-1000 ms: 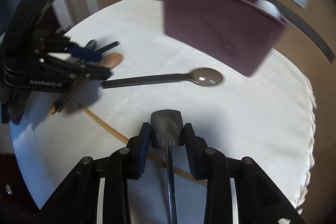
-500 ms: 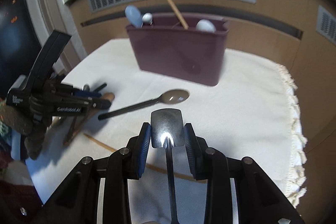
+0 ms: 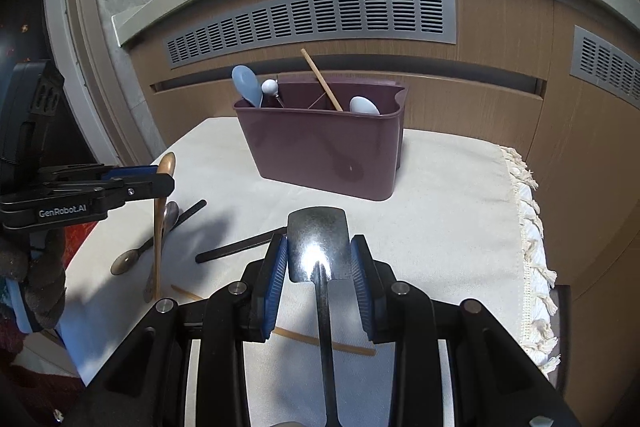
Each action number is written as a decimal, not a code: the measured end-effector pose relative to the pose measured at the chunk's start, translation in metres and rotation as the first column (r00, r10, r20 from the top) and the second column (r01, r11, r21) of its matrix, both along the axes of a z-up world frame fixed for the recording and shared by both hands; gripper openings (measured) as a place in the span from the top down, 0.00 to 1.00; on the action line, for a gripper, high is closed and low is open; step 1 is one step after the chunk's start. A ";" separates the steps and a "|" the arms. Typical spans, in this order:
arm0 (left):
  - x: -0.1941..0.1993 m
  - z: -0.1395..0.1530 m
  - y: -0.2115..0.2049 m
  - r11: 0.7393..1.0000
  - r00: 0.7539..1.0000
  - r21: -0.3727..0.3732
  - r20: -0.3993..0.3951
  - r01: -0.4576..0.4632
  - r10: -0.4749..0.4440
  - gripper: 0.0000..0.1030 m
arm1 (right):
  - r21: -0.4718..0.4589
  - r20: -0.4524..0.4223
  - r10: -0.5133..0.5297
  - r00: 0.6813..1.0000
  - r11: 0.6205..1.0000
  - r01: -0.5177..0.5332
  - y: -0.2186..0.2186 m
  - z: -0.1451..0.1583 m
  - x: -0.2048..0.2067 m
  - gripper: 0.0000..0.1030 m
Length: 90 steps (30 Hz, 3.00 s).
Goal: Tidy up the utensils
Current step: 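Lift both utensils to the caddy and open both tools to drop them in, then move both open tools back over the dark spoons on the table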
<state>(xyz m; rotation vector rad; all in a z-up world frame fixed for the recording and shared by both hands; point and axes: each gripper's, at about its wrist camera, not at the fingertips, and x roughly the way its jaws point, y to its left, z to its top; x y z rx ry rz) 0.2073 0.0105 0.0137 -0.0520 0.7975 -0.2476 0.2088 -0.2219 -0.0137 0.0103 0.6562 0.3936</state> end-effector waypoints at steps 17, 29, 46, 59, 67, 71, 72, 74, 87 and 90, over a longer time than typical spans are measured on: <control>0.018 0.170 0.010 0.977 0.895 -0.199 0.446 0.080 0.017 0.70 | 0.189 0.394 -0.069 0.917 0.982 -0.007 -0.028 0.163 0.002 0.72; 0.136 0.093 0.022 0.959 0.941 -0.284 0.328 0.013 0.084 0.70 | 0.312 0.421 -0.084 0.903 0.948 -0.057 -0.006 0.139 0.125 0.71; 0.168 0.043 0.003 0.969 0.974 -0.244 0.226 0.032 0.025 0.56 | 0.200 0.146 0.021 0.989 0.978 -0.050 0.009 0.062 0.178 0.70; 0.068 0.026 0.069 0.985 0.984 -0.098 0.088 -0.144 0.152 0.54 | 0.018 0.072 0.164 0.984 0.986 -0.166 0.021 0.060 0.078 0.70; 0.013 -0.049 0.121 0.959 0.953 -0.071 -0.150 -0.276 0.263 0.54 | -0.071 -0.227 0.088 0.970 0.992 -0.106 0.068 -0.041 0.118 0.76; -0.003 -0.072 0.122 0.960 0.947 -0.111 -0.228 -0.258 0.229 0.54 | -0.090 -0.249 0.040 0.968 0.994 -0.064 0.073 -0.058 0.134 0.76; -0.003 -0.078 0.119 0.961 0.945 -0.114 -0.244 -0.253 0.220 0.54 | -0.091 -0.262 0.045 0.964 0.993 -0.071 0.073 -0.061 0.135 0.76; 0.001 -0.082 0.115 0.962 0.943 -0.118 -0.259 -0.247 0.211 0.54 | -0.108 -0.268 0.052 0.962 0.991 -0.084 0.072 -0.065 0.130 0.76; 0.040 -0.086 0.041 0.984 0.964 -0.166 -0.265 -0.071 0.024 0.54 | -0.110 -0.361 0.176 0.916 0.967 -0.229 0.030 -0.070 0.018 0.76; 0.039 -0.081 0.034 0.986 0.968 -0.159 -0.251 -0.043 0.002 0.54 | -0.149 -0.315 0.219 0.924 0.950 -0.276 0.036 -0.063 -0.001 0.76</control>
